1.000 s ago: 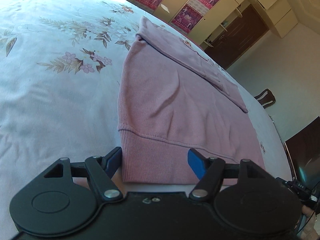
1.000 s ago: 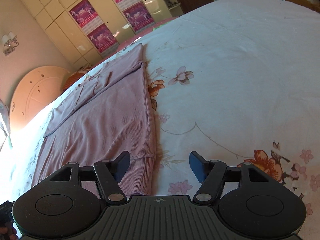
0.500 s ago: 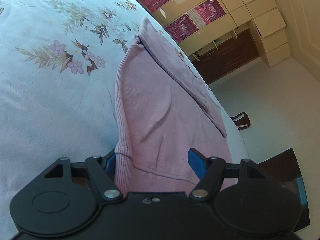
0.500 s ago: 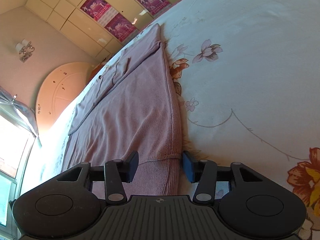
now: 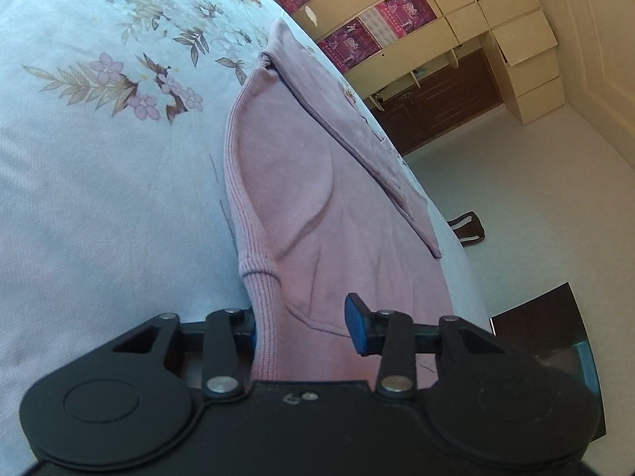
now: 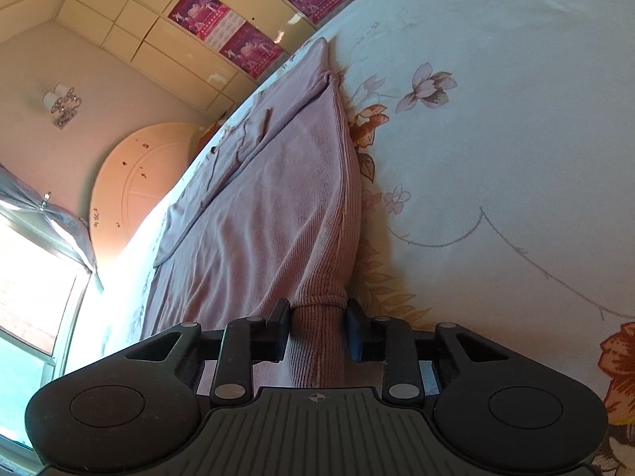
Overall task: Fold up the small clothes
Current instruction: 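Close the right tool on the hem while the left tool grasps the hem too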
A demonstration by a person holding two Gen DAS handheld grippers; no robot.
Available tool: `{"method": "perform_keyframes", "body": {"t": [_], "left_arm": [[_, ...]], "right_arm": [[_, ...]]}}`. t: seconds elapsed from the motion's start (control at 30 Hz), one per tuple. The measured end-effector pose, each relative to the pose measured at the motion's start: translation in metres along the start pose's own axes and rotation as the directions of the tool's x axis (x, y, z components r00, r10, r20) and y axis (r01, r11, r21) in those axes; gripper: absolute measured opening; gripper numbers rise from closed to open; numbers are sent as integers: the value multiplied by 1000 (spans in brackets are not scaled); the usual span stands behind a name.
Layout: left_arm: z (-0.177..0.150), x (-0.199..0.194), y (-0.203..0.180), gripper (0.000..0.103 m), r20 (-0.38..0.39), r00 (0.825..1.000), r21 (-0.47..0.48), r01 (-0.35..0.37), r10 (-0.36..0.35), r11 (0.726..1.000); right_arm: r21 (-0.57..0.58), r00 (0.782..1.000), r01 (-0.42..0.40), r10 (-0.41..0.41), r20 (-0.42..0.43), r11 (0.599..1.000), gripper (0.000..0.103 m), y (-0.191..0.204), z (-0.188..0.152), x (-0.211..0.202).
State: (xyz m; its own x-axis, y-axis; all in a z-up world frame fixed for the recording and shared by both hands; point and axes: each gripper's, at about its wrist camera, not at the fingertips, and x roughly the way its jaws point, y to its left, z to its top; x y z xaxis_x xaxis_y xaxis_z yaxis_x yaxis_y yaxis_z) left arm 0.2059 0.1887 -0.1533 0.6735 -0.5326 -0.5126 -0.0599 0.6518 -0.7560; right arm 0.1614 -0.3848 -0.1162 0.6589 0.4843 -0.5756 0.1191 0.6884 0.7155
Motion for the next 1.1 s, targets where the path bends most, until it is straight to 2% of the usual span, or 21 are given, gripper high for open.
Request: {"method": "perform_keyframes", "body": {"t": [0.13,0.2,0.23,0.3,0.37,0.43,0.5,0.57,0.67,0.73,0.77,0.8,0.83,0.87,0.93,1.0,1.1], "left_arm": [[1,1,-2,48,-2,1000,1,15,-15,1000],[1,1,-3,64,8,998,-6,55,-55,998],[0,1,-5,66,11,997,-1,73,-73,997],[-1,2,-7,66,11,998,15,63,-63,998],[-2,2,-7,65,16,998,13,61,-61,998],[-1,2,-6,62,22,998,2,51,-51,999],[0,3,-4,54,29,999,-16,35,-34,999],[0,3,-3,50,34,999,-26,20,-19,999],[-1,4,-8,49,32,999,14,-3,2,1000],[-2,4,-10,47,29,1000,36,-9,7,999],[-2,4,-10,43,29,999,41,-18,17,999],[-2,4,-11,20,31,999,50,-45,43,998],[-1,3,-13,3,35,996,67,-88,86,994],[-1,-1,-16,5,59,994,80,-95,91,992],[0,-17,-24,5,138,990,99,-15,1,995],[0,-30,-34,5,179,982,145,39,-65,989],[0,-32,-35,5,171,984,160,22,-50,987]], "right_arm": [[1,1000,-4,5,-11,1000,30,-1,4,6],[6,999,-31,31,-37,1000,30,0,3,9],[8,996,-56,57,-62,998,30,0,1,9],[-19,992,-78,76,-96,997,30,3,-5,9],[-1,992,-104,103,-68,995,30,1,-6,2],[89,989,-147,149,-19,985,30,-9,-2,-1],[138,990,-142,140,24,980,30,-16,4,-1],[137,995,-95,97,-10,986,30,-14,8,6],[31,998,-41,43,-55,999,30,2,4,10],[-64,998,18,-21,-59,998,30,16,0,10],[-113,997,50,-56,-50,992,26,23,-2,10],[-170,994,91,-100,-45,981,6,30,-4,12],[-196,992,109,-120,-46,975,6,34,-4,13],[-204,992,107,-117,-39,973,6,35,-4,12],[-207,997,74,-77,-5,976,6,38,-2,1],[-187,999,-14,22,44,982,6,39,1,-19],[-195,993,-59,77,86,979,6,39,3,-36]]}}
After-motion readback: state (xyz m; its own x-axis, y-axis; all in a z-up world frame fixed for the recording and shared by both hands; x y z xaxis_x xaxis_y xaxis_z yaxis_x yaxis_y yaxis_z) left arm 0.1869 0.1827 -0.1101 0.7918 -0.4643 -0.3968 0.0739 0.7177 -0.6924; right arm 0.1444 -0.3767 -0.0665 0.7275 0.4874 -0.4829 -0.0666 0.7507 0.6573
